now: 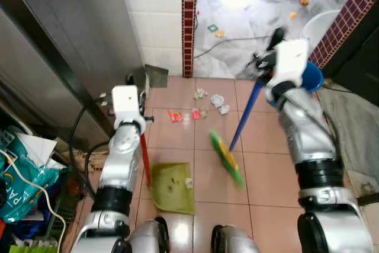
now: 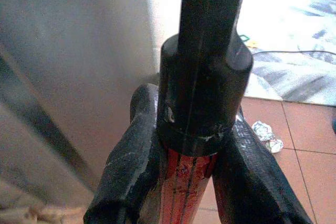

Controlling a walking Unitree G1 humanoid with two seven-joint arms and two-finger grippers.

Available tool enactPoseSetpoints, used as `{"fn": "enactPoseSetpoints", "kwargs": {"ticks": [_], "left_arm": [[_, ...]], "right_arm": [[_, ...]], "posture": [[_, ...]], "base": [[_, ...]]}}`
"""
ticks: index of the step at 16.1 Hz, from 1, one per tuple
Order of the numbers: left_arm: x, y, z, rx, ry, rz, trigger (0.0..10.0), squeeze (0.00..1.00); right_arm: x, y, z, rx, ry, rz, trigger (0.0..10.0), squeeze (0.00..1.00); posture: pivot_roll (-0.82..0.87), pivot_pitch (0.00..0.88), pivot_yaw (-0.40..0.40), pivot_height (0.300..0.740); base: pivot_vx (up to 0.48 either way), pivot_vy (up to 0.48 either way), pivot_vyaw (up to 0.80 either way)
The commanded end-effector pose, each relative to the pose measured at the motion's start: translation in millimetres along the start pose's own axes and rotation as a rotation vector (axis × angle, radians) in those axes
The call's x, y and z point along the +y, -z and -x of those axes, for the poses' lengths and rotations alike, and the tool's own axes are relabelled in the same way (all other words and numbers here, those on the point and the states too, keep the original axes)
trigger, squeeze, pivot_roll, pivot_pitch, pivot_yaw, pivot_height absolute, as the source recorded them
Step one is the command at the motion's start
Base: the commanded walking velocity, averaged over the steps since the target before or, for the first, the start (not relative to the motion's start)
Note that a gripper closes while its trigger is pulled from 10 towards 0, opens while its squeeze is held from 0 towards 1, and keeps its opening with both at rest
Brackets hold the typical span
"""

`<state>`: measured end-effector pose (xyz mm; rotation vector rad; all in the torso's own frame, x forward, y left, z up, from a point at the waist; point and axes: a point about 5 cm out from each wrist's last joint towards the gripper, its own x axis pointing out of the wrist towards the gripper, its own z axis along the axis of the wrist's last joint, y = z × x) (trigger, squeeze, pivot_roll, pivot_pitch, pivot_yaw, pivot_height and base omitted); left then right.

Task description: Sweep floor

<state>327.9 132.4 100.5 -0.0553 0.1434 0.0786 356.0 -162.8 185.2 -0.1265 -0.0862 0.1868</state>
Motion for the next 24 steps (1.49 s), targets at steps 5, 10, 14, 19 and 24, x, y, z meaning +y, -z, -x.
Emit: {"fn": "enactPoseSetpoints", "kwargs": {"ticks": [5,10,14,19,24], "left_arm": [[-5.0,19,4.5,0.094,0.014,0.061,10.0,0.00],[-12.7,23,3.2,0.101,0.023,0.055,10.0,0.00],[-14.1,23,3.4,0.095,0.014,0.050,10.0,0.00],[-8.1,16,-1.0,0.058,0.021,0.053,10.0,0.00],[3.4,-10,-3.5,-0.066,0.009,0.119,10.0,0.00]], "right_arm": [[40.4,27,4.7,0.062,-0.035,-0.110,10.0,0.00],[19.7,-6,-8.4,0.008,0.180,-0.582,10.0,0.00],[3.1,-40,-14.6,-0.122,0.106,-0.301,10.0,0.00],[-0.9,-48,-8.9,-0.220,0.107,-0.057,10.0,0.00],[10.4,26,21.5,-0.019,0.158,0.001,10.0,0.00]], "posture": [[-0.06,0.123,0.022,0.740],[-0.08,0.121,0.013,0.740],[-0.08,0.117,0.008,0.740],[-0.07,0.121,0.021,0.740],[-0.06,0.126,0.017,0.740]], "base": [[0.000,0.000,0.00],[0.000,0.000,0.00],[0.000,0.000,0.00],[0.000,0.000,0.00],[0.000,0.000,0.00]]}}
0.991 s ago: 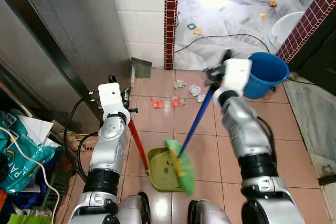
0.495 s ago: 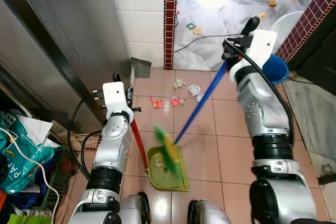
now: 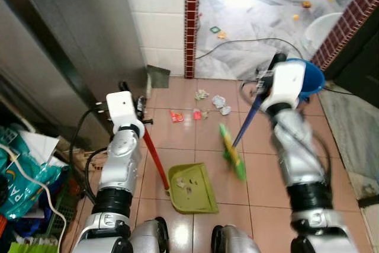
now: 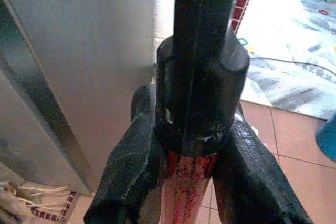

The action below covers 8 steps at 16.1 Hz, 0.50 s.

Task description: Sweep floor

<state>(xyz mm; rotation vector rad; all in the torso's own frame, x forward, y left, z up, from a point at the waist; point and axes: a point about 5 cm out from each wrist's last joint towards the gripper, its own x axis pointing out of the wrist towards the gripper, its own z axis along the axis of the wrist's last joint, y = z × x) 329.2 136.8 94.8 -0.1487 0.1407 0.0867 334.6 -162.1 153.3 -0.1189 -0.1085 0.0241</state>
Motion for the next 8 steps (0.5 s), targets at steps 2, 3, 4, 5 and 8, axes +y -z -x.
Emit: {"fn": "enactPoseSetpoints", "kwargs": {"ticks": [2,3,4,5,8], "left_arm": [[-2.5,-17,-2.3,-0.070,0.013,0.010,10.0,0.00],[-2.8,-16,-2.9,-0.060,0.016,0.006,10.0,0.00],[-3.5,-17,-3.2,-0.061,0.019,0.006,10.0,0.00],[-3.8,-18,-3.3,-0.069,0.021,0.008,10.0,0.00],[-4.0,-18,-2.6,-0.073,0.016,0.014,10.0,0.00]], "right_arm": [[8.0,6,0.7,0.015,-0.005,-0.010,10.0,0.00],[10.7,6,0.6,0.012,-0.014,-0.005,10.0,0.00],[12.9,7,0.7,0.007,-0.025,0.009,10.0,0.00],[14.5,8,1.2,0.002,-0.029,0.022,10.0,0.00],[14.8,7,-0.2,-0.001,-0.028,0.019,10.0,0.00]], "posture": [[-0.06,0.124,0.023,0.740],[-0.06,0.125,0.024,0.740],[-0.06,0.125,0.024,0.740],[-0.06,0.125,0.022,0.740],[-0.06,0.125,0.022,0.740]], "base": [[0.133,0.000,0.00],[0.300,0.000,0.00],[0.382,0.000,0.47],[0.405,-0.251,0.80],[0.395,-0.268,0.80]]}}
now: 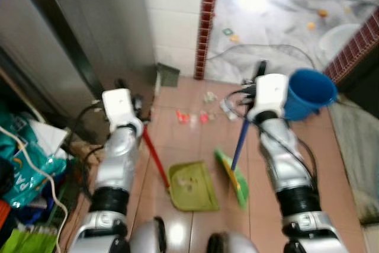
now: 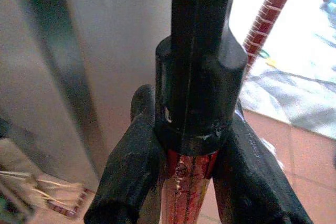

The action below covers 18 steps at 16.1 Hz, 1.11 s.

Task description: Sweep floor

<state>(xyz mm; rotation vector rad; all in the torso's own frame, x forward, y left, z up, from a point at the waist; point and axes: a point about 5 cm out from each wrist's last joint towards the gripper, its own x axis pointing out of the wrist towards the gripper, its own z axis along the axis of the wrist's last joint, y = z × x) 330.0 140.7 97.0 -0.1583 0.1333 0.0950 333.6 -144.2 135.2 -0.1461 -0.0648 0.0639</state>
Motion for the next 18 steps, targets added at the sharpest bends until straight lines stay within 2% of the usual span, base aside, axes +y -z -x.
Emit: {"fn": "enactPoseSetpoints", "kwargs": {"ticks": [1,10,14,18], "left_arm": [[-8.6,-14,-1.2,-0.062,0.026,0.008,10.0,0.00],[-9.3,-12,-0.8,-0.050,0.017,0.003,10.0,0.00],[-8.7,-10,-0.4,-0.044,0.006,0.001,10.0,0.00],[-8.2,-10,0.2,-0.044,-0.005,-0.004,10.0,0.00]], "right_arm": [[-5.4,-9,-3.1,-0.044,0.014,-0.005,10.0,0.00],[-5.8,-13,-5.8,-0.061,0.010,-0.002,10.0,0.00],[-1.7,-48,-17.5,-0.179,-0.009,-0.005,10.0,0.00],[-1.1,-70,-21.8,-0.257,-0.020,0.011,10.0,0.00]], "posture": [[-0.06,0.126,0.021,0.740],[-0.06,0.129,0.012,0.740],[-0.07,0.130,0.007,0.740],[-0.07,0.128,0.002,0.740]], "base": [[0.371,-0.296,0.55],[0.367,-0.305,0.00],[0.336,-0.339,0.00],[0.325,-0.349,0.00]]}}
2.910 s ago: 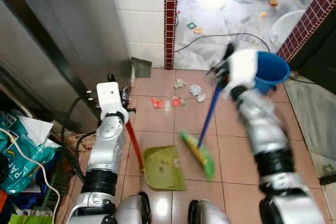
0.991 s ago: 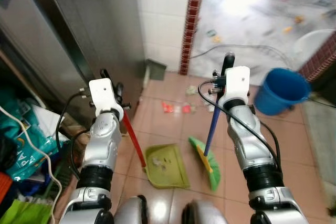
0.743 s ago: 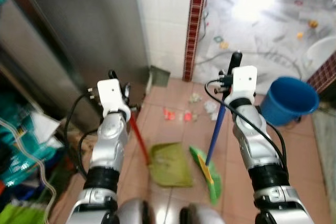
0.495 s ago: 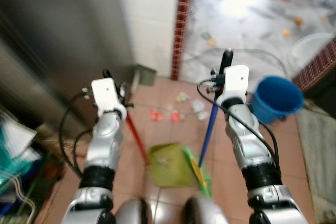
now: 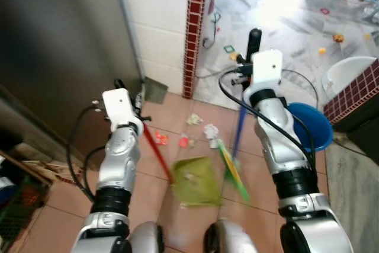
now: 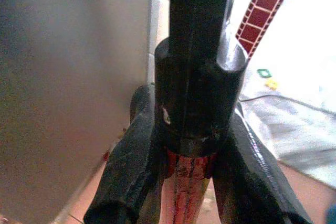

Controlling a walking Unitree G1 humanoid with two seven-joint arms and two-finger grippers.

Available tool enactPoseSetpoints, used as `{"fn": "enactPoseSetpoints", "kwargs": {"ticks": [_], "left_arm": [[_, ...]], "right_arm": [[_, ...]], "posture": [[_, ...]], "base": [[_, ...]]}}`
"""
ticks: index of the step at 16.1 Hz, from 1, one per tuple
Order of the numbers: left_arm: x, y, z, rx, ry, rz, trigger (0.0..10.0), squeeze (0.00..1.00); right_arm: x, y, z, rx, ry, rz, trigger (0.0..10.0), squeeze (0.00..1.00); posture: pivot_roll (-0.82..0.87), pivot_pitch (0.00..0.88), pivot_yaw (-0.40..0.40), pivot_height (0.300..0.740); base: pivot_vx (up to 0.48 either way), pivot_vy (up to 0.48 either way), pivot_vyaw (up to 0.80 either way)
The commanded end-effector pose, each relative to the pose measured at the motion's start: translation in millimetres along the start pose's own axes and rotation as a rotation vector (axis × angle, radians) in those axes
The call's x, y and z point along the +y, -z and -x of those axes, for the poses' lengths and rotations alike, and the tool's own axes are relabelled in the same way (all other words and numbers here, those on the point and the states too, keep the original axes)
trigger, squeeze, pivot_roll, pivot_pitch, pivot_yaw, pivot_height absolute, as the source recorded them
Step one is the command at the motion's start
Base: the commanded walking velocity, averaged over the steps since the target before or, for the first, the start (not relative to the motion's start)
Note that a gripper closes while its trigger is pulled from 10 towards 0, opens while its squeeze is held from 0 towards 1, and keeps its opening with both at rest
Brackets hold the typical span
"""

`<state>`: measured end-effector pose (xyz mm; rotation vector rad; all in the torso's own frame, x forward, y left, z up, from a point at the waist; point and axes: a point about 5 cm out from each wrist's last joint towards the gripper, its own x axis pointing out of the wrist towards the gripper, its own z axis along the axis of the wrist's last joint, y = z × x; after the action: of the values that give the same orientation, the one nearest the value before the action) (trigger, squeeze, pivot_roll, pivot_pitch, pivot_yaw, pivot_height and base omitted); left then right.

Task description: Sweep floor

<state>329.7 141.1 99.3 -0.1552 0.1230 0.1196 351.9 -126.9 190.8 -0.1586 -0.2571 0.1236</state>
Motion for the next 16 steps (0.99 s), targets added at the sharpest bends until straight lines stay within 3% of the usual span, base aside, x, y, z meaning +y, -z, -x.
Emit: {"fn": "enactPoseSetpoints", "kwargs": {"ticks": [1,5,7,12,16], "left_arm": [[-8.0,-7,-0.1,-0.032,0.017,-0.003,10.0,0.00],[-7.5,-8,0.7,-0.037,0.014,0.012,10.0,0.00],[-8.0,-7,0.3,-0.037,0.009,0.007,10.0,0.00],[5.4,-14,1.5,-0.091,-0.128,-0.024,10.0,0.00],[14.7,-18,2.9,-0.137,-0.185,-0.051,10.0,0.00]], "right_arm": [[-10.2,-20,-3.7,-0.083,0.029,-0.008,10.0,0.00],[-11.2,-52,-12.7,-0.191,0.026,0.009,10.0,0.00],[-11.5,-58,-14.7,-0.216,0.016,0.027,10.0,0.00],[-14.4,-45,-12.6,-0.173,-0.004,-0.003,10.0,0.00],[-5.0,-24,-6.8,-0.119,-0.090,-0.073,10.0,0.00]], "posture": [[-0.07,0.127,0.002,0.740],[-0.07,0.126,0.002,0.740],[-0.07,0.121,-0.001,0.740],[-0.07,0.119,0.000,0.740],[-0.07,0.118,-0.002,0.740]], "base": [[0.315,-0.356,0.00],[0.157,-0.178,0.00],[0.000,0.000,0.00],[0.000,0.000,0.00],[0.000,0.000,0.00]]}}
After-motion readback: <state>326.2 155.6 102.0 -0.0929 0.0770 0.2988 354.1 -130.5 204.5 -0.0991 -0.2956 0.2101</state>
